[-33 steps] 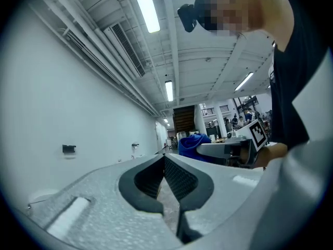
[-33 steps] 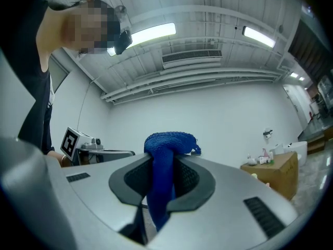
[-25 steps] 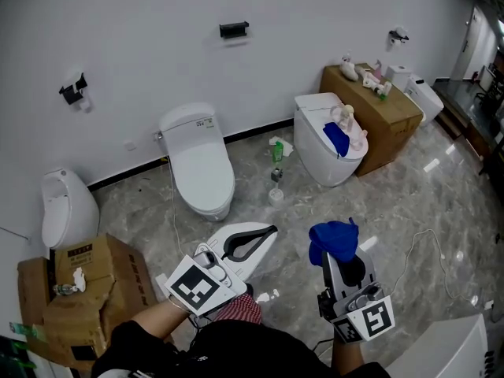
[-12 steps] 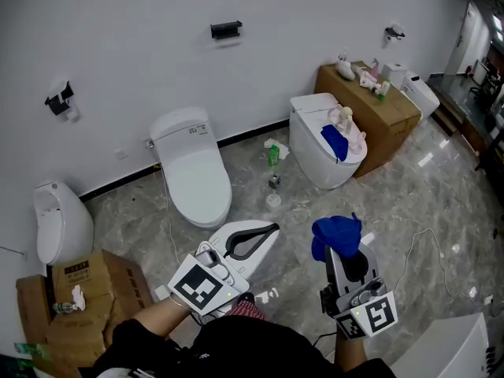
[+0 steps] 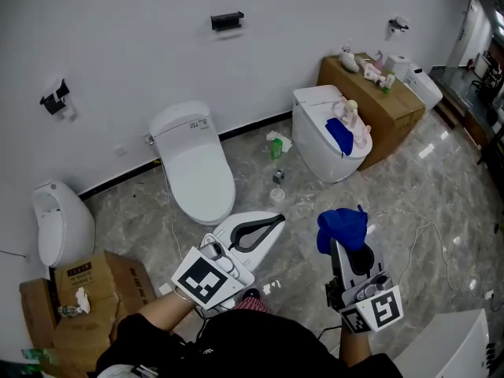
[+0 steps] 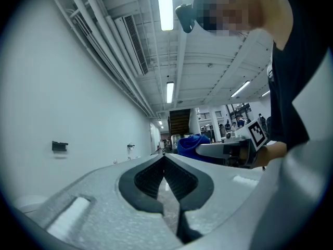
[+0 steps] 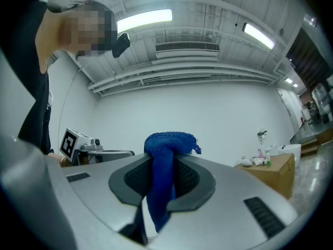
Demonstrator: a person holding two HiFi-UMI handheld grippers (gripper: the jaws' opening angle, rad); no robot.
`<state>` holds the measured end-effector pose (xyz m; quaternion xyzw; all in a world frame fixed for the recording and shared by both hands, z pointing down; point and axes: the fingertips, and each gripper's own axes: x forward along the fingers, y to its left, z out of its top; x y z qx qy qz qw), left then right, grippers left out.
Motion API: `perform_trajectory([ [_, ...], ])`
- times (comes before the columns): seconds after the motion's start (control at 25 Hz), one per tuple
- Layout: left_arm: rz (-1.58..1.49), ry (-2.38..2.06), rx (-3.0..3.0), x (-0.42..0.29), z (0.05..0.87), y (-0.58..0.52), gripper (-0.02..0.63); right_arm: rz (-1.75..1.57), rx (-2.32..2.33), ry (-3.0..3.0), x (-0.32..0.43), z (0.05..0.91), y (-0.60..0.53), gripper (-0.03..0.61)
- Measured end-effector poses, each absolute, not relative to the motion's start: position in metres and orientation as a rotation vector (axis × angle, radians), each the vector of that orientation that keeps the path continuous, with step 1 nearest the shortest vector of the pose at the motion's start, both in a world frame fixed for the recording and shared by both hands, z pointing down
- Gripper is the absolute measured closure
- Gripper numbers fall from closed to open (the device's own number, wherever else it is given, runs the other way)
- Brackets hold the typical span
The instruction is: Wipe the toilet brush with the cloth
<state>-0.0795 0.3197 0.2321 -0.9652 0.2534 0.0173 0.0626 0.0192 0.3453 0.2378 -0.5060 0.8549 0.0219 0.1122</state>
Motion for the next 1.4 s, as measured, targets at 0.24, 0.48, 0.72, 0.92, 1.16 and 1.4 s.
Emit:
perform_trajectory([
  [0.24, 0.052, 0.766, -2.905, -0.088, 0.235, 0.31, 0.611, 0.067, -1.49, 2.523, 0.01, 0.24, 0.335, 0.501],
  [0.48, 0.059, 0.761, -2.899, -0.105, 0.235, 0.295, 0.611, 0.087, -1.494, 2.522, -0.007, 0.238, 0.319, 0.501],
  [0.72, 0.068, 0.738, -2.903, -0.117, 0.235, 0.278, 0.611, 0.089, -1.513, 2.508, -0.02, 0.24, 0.303, 0.502],
  [0.92, 0.08, 0.727, -2.917, -0.124, 0.236, 0.267, 0.611, 0.079, -1.532, 2.506, -0.028, 0.243, 0.294, 0.502],
  [1.16, 0.087, 0.732, -2.937, -0.124, 0.242, 0.259, 0.611, 0.07, -1.556, 2.509, -0.026, 0.247, 0.288, 0.502],
  [1.4, 0.069, 0.759, -2.926, -0.122, 0.244, 0.243, 0.611, 0.064, -1.558, 2.517, -0.018, 0.248, 0.271, 0.502],
])
